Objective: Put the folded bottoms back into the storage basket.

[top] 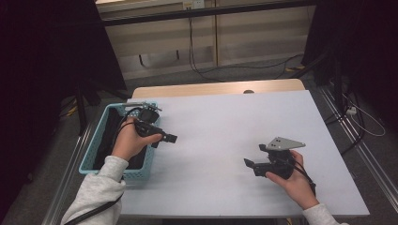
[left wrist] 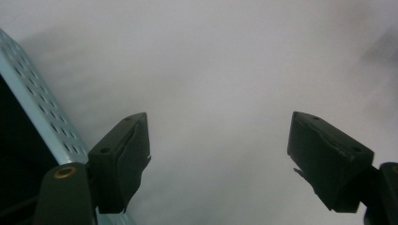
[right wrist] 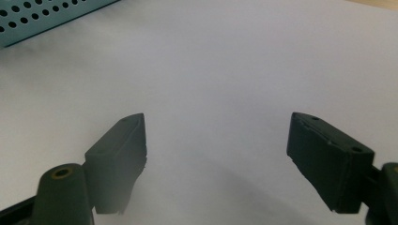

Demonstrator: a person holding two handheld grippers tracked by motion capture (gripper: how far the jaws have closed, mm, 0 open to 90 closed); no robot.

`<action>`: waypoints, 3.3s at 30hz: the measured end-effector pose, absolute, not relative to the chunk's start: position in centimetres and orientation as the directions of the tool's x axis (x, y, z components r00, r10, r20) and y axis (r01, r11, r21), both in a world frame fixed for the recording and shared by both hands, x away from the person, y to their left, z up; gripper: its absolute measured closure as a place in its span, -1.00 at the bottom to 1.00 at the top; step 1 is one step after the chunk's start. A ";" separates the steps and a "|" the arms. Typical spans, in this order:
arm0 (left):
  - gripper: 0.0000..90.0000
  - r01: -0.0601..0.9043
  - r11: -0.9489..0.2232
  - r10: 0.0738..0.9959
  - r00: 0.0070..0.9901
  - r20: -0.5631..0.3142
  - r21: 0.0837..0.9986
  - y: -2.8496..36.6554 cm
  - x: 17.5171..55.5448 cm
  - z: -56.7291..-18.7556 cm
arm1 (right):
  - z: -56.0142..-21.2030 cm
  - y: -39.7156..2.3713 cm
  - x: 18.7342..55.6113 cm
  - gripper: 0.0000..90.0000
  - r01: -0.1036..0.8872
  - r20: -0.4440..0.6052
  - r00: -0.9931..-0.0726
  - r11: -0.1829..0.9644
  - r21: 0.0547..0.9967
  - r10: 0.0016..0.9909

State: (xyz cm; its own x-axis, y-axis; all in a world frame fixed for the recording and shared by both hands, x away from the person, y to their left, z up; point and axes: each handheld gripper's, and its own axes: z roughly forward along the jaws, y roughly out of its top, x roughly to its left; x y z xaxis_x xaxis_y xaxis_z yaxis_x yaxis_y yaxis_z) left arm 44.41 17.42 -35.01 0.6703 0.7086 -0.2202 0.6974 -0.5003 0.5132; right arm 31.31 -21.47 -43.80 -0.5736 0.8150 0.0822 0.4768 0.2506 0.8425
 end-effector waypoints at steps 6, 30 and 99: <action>-0.53 0.691 -0.508 0.698 0.680 -0.225 0.515 17.0 44.1 -35.4 | -44.2 -22.4 30.8 -0.57 0.489 0.083 -0.564 0.251 0.835 0.822; -0.56 0.670 -0.524 0.658 0.710 -0.249 0.526 15.5 42.5 -36.9 | -44.3 -24.9 29.0 -0.57 0.502 0.070 -0.544 0.257 0.826 0.836; -0.67 0.619 -0.498 0.585 0.757 -0.291 0.607 16.7 38.0 -41.9 | -44.8 -26.2 27.7 -0.58 0.522 0.073 -0.540 0.266 0.810 0.838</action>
